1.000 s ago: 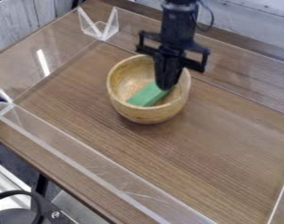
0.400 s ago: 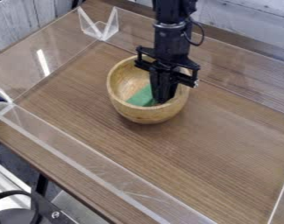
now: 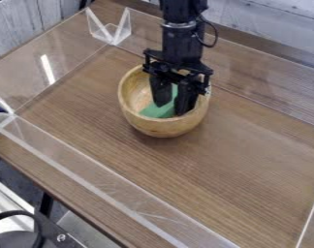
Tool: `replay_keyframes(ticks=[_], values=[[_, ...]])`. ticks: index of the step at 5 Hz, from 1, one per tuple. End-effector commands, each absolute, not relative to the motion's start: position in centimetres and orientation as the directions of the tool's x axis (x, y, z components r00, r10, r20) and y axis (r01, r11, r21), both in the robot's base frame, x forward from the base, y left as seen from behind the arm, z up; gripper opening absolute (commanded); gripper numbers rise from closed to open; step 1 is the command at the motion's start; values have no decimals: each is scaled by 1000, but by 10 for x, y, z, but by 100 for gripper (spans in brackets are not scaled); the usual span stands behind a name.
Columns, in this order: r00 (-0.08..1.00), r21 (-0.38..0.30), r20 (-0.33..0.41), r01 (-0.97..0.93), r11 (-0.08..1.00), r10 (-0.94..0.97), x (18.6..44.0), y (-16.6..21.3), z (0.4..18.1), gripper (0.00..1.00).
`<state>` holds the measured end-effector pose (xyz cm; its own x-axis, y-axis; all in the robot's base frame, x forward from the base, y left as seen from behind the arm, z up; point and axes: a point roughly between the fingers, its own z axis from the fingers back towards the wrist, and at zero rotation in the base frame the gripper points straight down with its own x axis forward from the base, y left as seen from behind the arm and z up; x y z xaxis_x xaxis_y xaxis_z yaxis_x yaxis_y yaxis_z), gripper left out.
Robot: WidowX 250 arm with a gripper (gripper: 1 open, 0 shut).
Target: Remove the green block from inside the brown bowl and put it on the table
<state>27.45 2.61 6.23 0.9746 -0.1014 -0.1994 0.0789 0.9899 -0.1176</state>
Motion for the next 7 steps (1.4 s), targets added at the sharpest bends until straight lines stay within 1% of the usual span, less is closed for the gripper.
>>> replay_keyframes(ticks=[1, 2, 3, 4, 5, 6, 7], values=[[986, -57, -138, 86, 995, -93, 282, 25, 76, 0], [985, -19, -149, 80, 997, -82, 288, 25, 67, 0], [983, -28, -165, 72, 997, -76, 294, 25, 60, 0], [981, -39, -178, 65, 997, -71, 298, 25, 54, 100], [980, -62, -185, 66, 996, -76, 302, 27, 50, 0], [978, -85, -190, 66, 994, -81, 307, 28, 47, 0], [979, -97, -179, 80, 992, -97, 309, 28, 48, 0]])
